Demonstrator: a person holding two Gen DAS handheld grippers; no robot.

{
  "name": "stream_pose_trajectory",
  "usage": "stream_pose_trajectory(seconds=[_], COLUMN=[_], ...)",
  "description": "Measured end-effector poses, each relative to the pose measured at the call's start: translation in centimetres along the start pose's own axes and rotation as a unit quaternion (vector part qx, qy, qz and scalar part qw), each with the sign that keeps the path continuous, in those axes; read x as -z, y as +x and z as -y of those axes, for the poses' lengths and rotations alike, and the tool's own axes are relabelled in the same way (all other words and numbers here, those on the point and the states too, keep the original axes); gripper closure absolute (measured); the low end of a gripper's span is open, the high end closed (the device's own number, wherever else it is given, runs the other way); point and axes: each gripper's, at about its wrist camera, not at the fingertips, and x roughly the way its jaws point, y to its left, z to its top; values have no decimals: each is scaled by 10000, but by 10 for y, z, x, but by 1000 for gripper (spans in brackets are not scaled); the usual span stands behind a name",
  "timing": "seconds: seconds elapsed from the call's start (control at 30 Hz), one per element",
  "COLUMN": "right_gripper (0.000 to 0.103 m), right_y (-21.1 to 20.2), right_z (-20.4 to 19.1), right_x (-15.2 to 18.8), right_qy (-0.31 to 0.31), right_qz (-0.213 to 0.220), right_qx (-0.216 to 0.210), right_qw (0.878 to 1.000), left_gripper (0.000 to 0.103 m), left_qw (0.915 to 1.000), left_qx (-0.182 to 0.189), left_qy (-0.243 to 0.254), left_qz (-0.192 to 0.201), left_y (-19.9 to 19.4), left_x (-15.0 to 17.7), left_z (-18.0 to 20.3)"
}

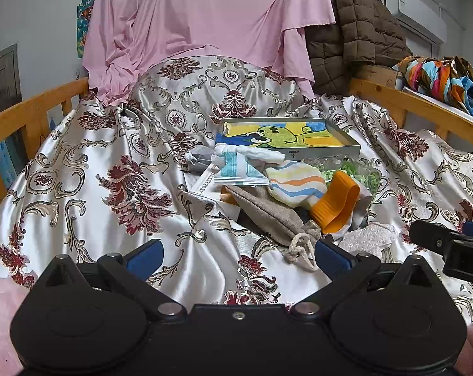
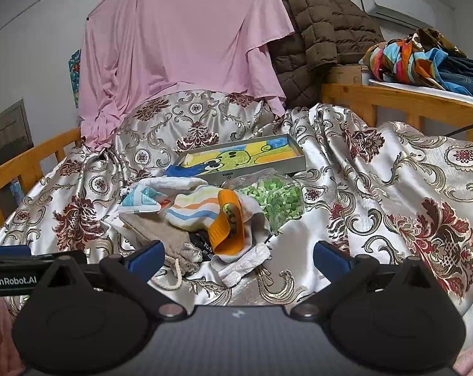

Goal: Organize soft objects

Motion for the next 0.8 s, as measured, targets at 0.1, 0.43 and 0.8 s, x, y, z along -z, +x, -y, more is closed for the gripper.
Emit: stream_pose_trajectory(seconds=[0.1,0.43,0.8], right_gripper=[0,0,0], right_y=[0,0,0], right_z=[0,1,2], right_x=[0,0,0], right_qy=[3,36,33], right_qz=[-4,15,10], right_qx=[0,-12,-10], right_qw=[10000,10000,10000], left_gripper=[1,1,1], left_qw=[10000,10000,10000], left_qx=[-1,-20,-20], left_qy=[-3,-20,-21], left_qz=[-3,3,-2], left_y=[0,0,0], left_x=[0,0,0], left_z=[0,-1,-1])
